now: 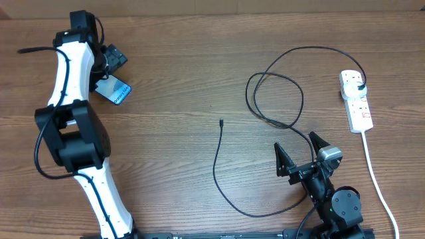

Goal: Plug charger to phone and switch on socket
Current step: 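Move the left gripper forward over the blue smartphone, then lower the left gripper and close it on the phone's sides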

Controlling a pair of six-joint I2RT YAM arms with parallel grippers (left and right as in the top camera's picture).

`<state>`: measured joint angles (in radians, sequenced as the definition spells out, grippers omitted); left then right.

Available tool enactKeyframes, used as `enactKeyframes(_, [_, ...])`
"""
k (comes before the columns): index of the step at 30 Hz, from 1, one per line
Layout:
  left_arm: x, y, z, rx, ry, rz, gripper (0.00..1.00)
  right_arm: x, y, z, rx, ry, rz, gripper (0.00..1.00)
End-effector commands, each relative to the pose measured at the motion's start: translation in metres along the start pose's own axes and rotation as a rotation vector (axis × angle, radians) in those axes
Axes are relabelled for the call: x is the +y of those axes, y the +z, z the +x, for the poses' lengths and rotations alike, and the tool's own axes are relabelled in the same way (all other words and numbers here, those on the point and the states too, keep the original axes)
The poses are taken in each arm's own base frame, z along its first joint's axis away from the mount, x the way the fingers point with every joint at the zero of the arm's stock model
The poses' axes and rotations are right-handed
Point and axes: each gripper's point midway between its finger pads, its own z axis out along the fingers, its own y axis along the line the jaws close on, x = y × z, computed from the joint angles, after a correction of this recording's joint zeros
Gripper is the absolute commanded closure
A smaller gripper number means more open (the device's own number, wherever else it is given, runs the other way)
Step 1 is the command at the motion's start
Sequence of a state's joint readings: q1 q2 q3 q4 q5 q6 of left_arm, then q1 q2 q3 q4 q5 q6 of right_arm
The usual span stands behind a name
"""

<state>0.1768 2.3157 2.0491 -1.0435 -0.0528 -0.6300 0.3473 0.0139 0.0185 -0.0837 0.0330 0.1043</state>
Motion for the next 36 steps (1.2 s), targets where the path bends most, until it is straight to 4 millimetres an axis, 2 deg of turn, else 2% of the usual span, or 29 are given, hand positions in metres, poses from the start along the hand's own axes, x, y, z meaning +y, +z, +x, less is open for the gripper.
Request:
enactKeyframes(1, [-0.008,0.007,-0.009,-0.012,-0.037,0.001,0.00,-0.001,0.000,0.002,-0.004,-0.004,0.004,0.00])
enactKeyframes(5, [-0.005,0.023,-0.010,0.011,-0.072,-0.017,0.00,-0.001,0.000,0.002,-0.004,-0.004,0.004,0.00])
enactKeyframes(11, [-0.001,0.036,-0.006,0.035,-0.096,-0.041,0.00,-0.001,0.000,0.002,-0.004,-0.004,0.004,0.00])
enactKeyframes(27, [0.016,0.046,-0.010,0.040,-0.118,-0.074,0.00,-0.001,0.000,0.002,-0.004,-0.004,0.004,0.00])
enactKeyframes(36, [0.021,0.053,-0.002,0.063,-0.117,-0.093,0.00,-0.001,0.000,0.002,-0.004,-0.005,0.004,0.00])
